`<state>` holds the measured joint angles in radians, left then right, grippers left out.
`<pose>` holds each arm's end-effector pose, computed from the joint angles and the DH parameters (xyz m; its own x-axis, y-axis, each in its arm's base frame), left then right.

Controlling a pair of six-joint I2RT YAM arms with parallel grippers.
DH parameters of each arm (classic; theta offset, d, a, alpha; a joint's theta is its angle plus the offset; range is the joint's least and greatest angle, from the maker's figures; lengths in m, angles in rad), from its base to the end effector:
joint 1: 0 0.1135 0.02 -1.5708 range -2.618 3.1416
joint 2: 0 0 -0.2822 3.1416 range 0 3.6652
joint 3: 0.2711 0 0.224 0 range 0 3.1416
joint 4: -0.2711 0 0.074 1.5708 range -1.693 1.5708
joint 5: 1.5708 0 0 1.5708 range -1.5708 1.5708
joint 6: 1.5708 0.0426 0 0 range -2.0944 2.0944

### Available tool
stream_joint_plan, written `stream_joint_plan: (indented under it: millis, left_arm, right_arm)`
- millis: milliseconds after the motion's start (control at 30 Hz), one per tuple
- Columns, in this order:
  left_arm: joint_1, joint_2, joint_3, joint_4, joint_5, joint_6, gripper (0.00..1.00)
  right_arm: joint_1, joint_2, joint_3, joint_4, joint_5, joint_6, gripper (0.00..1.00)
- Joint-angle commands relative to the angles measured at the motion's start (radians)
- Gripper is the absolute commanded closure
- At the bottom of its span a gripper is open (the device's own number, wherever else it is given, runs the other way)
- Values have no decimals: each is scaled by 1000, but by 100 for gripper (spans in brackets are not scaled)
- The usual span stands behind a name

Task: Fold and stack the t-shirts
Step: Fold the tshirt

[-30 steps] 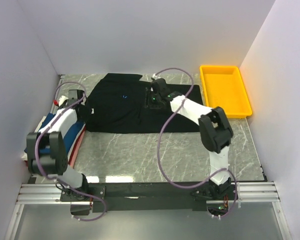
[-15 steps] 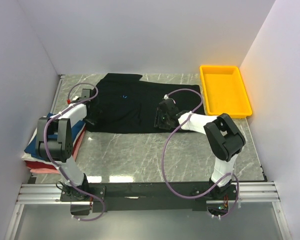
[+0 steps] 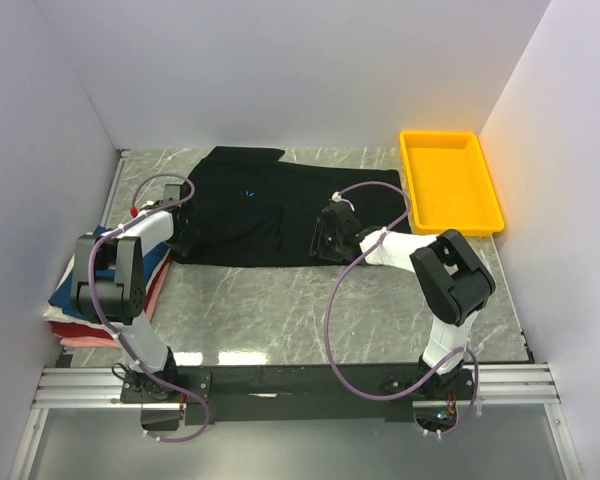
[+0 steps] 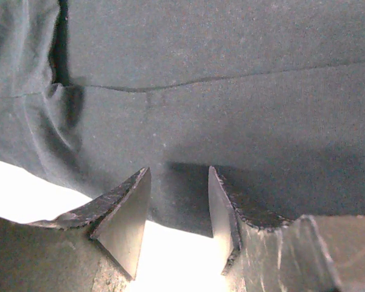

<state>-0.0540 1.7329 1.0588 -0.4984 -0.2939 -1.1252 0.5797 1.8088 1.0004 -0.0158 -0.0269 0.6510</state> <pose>0.3163 -0.0047 0.1984 -0.3421 -0.8464 -0.4081 -0.8566 0.4594 -0.2349 0.2990 0.1971 0.1875 -0.8296 0.1809 -0.5283 -0.0756 0.9010 0.4273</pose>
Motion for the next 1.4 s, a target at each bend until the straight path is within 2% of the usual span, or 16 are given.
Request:
stream_joint_plan:
  millis: [0, 100, 200, 267, 333, 633, 800, 967, 1100, 1367]
  left_arm:
    - [2, 8, -17, -19, -45, -21, 70]
    - [2, 17, -20, -23, -50, -25, 74]
    - [5, 19, -19, -26, -51, -28, 83]
    - [13, 11, -19, -29, -53, -33, 95]
    - [20, -7, -23, -26, -45, -27, 99]
    - [51, -102, -88, -11, -37, -30, 99]
    - [51, -166, -117, 53, 18, -5, 99]
    - [51, -200, -137, 175, 107, 132, 74]
    - [20, -203, -118, 196, 110, 214, 69]
    - [-79, -174, -77, 248, 133, 298, 50]
  right_arm:
    - [-6, -34, -32, -35, -10, 9, 50]
    - [-6, -37, -36, -36, -13, 7, 50]
    - [-9, -37, -42, -35, -22, 9, 50]
    - [-12, -39, -48, -33, -27, 9, 50]
    - [-15, -40, -54, -33, -31, 10, 50]
    - [-24, -39, -69, -33, -48, 15, 50]
    - [-27, -42, -89, -26, -57, 19, 50]
    - [-26, -48, -100, -15, -68, 18, 50]
    - [-26, -48, -102, -9, -71, 18, 50]
    - [-27, -37, -106, 5, -87, 16, 50]
